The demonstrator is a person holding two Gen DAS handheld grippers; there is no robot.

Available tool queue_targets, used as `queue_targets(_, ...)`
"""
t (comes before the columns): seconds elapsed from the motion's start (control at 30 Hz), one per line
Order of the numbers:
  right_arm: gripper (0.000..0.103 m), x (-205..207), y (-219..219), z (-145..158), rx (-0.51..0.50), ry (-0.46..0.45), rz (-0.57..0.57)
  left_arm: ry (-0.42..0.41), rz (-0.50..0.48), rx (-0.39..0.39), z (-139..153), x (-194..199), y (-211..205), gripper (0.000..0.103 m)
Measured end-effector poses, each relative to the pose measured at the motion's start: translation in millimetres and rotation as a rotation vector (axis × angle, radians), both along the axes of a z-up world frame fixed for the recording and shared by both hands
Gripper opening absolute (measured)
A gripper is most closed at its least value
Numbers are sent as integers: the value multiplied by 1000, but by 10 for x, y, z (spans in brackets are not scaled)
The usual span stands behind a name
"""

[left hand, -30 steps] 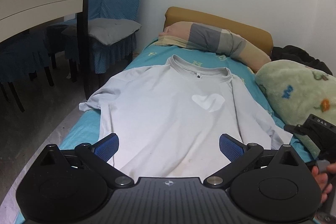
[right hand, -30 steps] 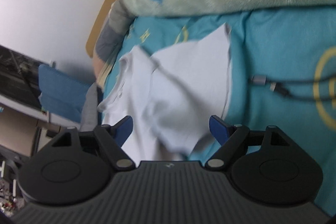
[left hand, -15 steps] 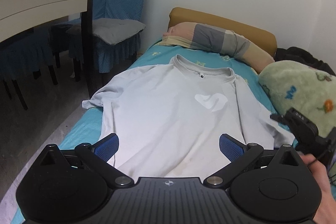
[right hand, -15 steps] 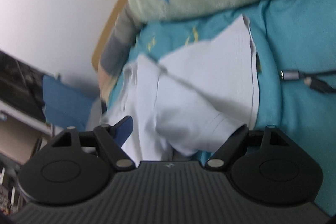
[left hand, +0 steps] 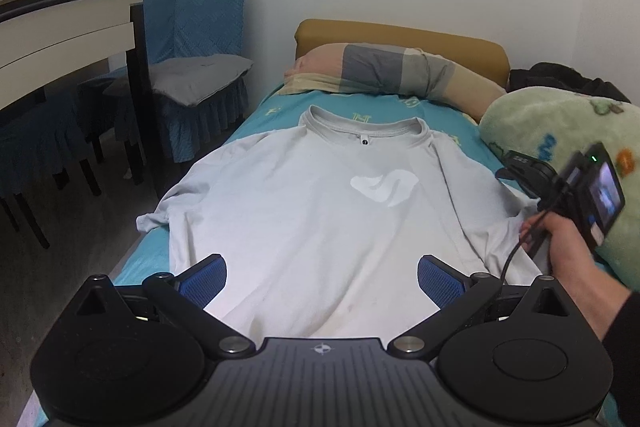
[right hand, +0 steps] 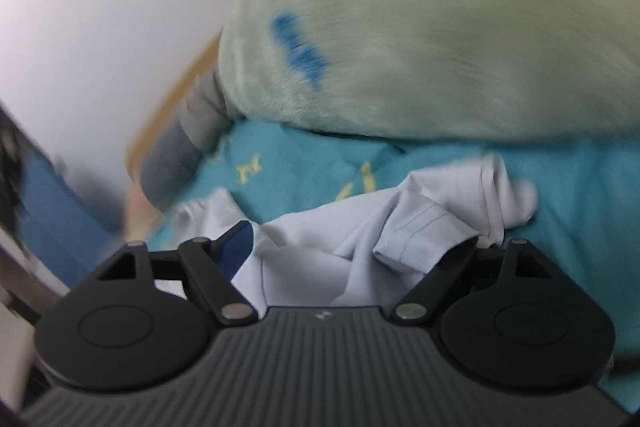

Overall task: Fold clothes
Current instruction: 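Grasp the sleeve with the right gripper and fold it across the shirt body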

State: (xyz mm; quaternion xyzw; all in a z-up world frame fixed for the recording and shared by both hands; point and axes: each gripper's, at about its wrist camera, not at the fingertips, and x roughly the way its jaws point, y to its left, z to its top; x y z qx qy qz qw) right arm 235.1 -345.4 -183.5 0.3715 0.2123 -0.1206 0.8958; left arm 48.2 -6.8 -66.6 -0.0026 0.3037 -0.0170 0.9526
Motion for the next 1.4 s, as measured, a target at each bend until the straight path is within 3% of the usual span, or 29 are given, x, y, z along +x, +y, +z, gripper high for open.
queue_targets(0.03, 83, 99, 26, 57, -49, 22, 19, -4, -3, -4, -1, 28, -4, 103)
queue_targets(0.1, 66, 239, 46, 140, -136, 72, 48, -12, -4, -7, 6, 56, -3, 103)
queue_targets(0.13, 35, 292, 47, 182, -179, 98, 58, -16, -4, -10, 12, 67, 3, 103)
queue_targets(0.17, 13, 312, 35, 241, -215, 112, 68, -20, 1, -18, 30, 67, 30, 103)
queue_targets(0.23, 13, 278, -16, 413, -268, 95, 68, -27, 12, -35, 67, 67, 88, 103)
queue_targets(0.4, 12, 130, 70, 1172, -531, -5, 41, -23, 48, -111, 219, 66, 374, 103)
queue_targets(0.57, 12, 179, 693, 1800, -772, -63, 44, -55, 102, -139, 370, 93, 747, 103)
queue_targets(0.67, 12, 237, 1354, 1876, -911, -101, 134, -58, 175, -196, 384, 139, 1053, 103)
queue_targets(0.8, 12, 460, 2298, 1566, -1001, -79, 311, -17, 284, -263, 269, 235, 1437, 103)
queue_targets(0.93, 14, 582, 3082, 1005, -1064, -10, 515, 8, 333, -281, 123, 329, 1632, 103)
queue_targets(1.0, 22, 673, 3291, 755, -1013, 46, 641, 22, 332, -263, 37, 388, 1638, 103)
queue_targets(1.07, 63, 727, 3329, 609, -936, 94, 724, 47, 325, -256, -46, 461, 1630, 103)
queue_targets(1.13, 84, 721, 3302, 560, -876, 97, 755, 67, 316, -259, -110, 510, 1620, 103)
queue_targets(1.3, 87, 536, 2928, 808, -720, 46, 727, 85, 269, -250, -208, 544, 1476, 103)
queue_targets(1.4, 87, 263, 2703, 1022, -702, 8, 701, 83, 251, -232, -209, 560, 1399, 102)
